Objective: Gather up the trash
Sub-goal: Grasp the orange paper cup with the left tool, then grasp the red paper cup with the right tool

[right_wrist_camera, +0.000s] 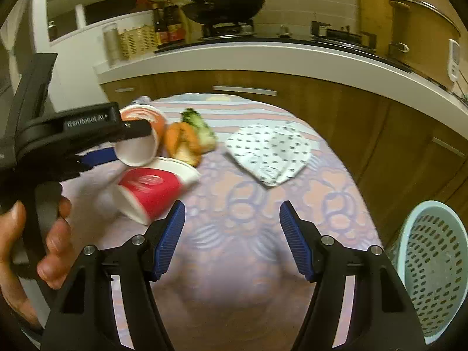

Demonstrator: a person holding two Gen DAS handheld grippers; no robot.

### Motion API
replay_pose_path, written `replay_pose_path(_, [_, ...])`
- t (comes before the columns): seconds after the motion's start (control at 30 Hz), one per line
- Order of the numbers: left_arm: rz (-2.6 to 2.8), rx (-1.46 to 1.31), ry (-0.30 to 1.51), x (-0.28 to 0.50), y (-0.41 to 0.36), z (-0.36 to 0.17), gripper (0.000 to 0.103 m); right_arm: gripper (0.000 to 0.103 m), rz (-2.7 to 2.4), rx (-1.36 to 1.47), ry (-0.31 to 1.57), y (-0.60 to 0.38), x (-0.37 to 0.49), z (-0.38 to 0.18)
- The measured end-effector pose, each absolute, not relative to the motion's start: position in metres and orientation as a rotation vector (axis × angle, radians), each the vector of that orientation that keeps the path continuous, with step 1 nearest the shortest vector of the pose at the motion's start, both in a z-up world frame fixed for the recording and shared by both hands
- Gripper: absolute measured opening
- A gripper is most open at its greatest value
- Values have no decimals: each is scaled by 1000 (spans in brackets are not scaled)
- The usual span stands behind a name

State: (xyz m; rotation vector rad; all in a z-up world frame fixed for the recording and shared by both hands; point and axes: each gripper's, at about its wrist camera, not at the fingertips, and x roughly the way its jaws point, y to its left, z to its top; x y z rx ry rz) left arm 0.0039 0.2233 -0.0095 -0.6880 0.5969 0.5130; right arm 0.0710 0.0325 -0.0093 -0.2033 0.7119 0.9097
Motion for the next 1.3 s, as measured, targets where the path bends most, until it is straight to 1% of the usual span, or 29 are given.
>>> replay_pose_path(0.1, [484,-676,579,-11,215,-1,60,64,946,-211,690,37,58,0])
replay_pose_path(0.3, [459,-634,551,-61,206,10,60,64,1005,-234,679,53,36,7])
replay_pose_path(0.4, [463,-648,553,-89,208,4,59,64,1010,-248,688,62,26,5])
replay_pose_path(0.5, [463,-659,580,-111,208,-8,57,64,1019,-248,705,69,19,1])
replay_pose_path(0.67, [464,-678,611,-127,214,-21,57,64,1005,-256,717,77,12,-1])
replay_pose_path(0.73, [488,-698,614,-129,219,-25,68,64,1000,-259,721,79,10,-1])
replay_pose_path(0.8, [500,-725,612,-131,225,-29,72,64,991,-265,719,80,8,-1])
replay_pose_path(0.9, [504,-770,627,-127,233,-35,74,69,981,-267,716,84,6,1])
replay_pose_path(1.0, [498,-814,630,-119,240,-42,76,72,967,-263,713,90,5,4])
replay_pose_path(1.07, [521,-791,634,-113,240,-41,76,72,951,-264,718,96,6,4])
replay_pose_path(1.1, [526,-776,640,-109,239,-40,76,73,937,-269,723,100,7,3])
replay_pose_path(1.2, [501,-765,629,-104,239,-40,63,73,911,-265,757,107,11,-3])
replay_pose_path(1.3, [504,-752,630,-107,241,-38,62,73,891,-242,798,111,20,-7])
